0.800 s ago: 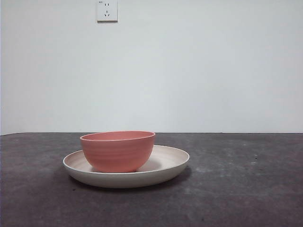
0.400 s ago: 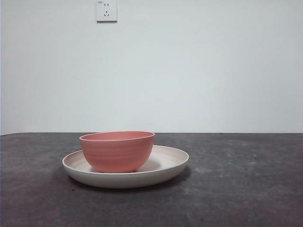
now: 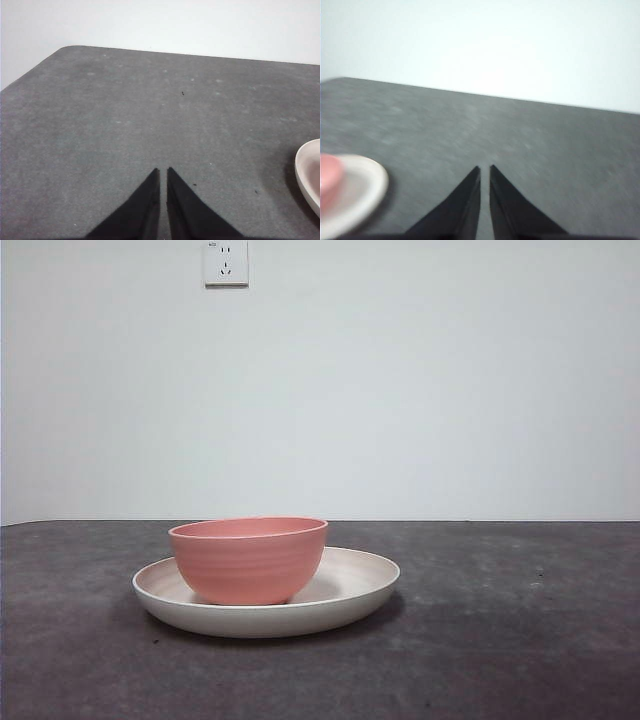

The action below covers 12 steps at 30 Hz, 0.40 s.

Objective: Place the red bowl on the white plate

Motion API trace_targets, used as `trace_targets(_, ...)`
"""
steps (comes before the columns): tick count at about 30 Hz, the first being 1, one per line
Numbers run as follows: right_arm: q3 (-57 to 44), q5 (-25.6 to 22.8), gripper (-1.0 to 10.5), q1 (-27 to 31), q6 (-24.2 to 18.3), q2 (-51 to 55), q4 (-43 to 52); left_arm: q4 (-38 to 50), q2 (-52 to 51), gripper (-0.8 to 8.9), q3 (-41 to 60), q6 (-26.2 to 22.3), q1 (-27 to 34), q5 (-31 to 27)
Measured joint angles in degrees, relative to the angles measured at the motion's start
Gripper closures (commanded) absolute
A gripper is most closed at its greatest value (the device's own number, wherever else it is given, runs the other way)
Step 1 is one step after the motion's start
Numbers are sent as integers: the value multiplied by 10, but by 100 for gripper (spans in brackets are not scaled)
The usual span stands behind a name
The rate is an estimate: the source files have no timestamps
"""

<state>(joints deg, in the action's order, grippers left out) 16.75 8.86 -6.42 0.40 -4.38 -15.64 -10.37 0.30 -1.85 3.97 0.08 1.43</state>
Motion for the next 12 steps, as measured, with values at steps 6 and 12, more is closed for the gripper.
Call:
trace_targets(6,-97,-1,920,52,-2,36,21,0,0,789,0,0,0,0)
trace_targets(12,-121,-47,920,65,-2,34,31,0,0,789,0,0,0,0)
